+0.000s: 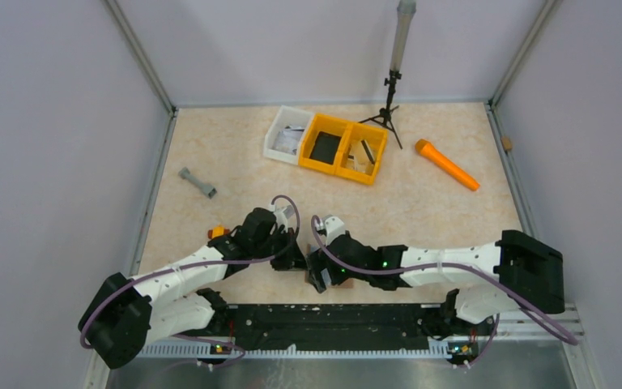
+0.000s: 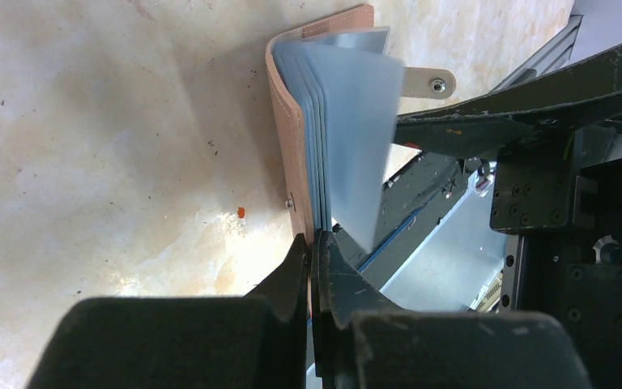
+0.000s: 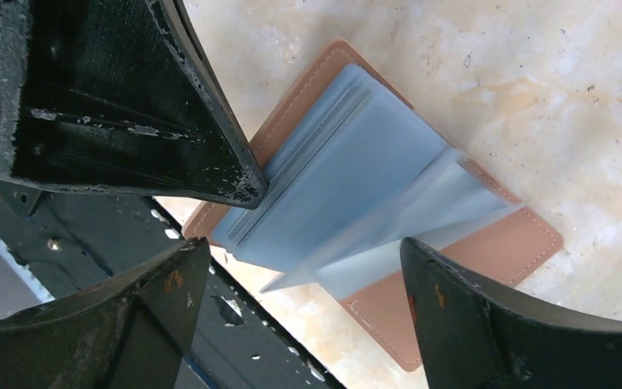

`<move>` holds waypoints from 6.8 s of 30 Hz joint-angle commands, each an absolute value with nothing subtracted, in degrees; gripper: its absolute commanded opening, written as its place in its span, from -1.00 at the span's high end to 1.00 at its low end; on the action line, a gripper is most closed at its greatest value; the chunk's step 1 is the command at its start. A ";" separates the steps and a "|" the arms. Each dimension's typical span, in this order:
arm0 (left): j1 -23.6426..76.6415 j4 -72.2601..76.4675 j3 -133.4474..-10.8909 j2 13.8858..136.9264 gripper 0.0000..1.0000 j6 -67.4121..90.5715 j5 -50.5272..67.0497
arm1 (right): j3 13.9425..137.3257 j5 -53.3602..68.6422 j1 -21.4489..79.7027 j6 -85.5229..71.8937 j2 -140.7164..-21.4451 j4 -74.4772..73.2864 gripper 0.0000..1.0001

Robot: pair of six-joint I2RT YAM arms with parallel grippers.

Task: Take the credit cards out of the card holder
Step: Remove the credit card from the card holder.

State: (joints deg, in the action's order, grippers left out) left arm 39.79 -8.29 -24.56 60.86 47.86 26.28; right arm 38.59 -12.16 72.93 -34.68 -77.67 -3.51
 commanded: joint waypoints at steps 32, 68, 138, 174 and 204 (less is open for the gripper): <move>39.82 -7.19 -26.66 61.16 1.00 46.66 27.15 | 29.85 -13.98 70.00 -41.47 -67.69 -0.90 0.42; 39.86 2.42 -24.60 71.45 1.00 47.06 24.71 | 21.68 4.00 64.89 -45.85 -64.57 19.44 0.33; 39.69 10.49 -22.17 69.09 1.00 50.53 30.67 | 29.29 -13.43 62.40 -43.30 -58.97 -15.71 -0.97; 35.62 7.63 -27.71 47.00 1.00 61.66 34.39 | 15.21 -6.43 58.05 -53.26 -33.00 15.02 -0.84; 35.60 -28.20 -41.03 41.82 -0.04 43.29 17.78 | 13.18 -4.89 54.68 -59.10 -33.01 17.42 1.00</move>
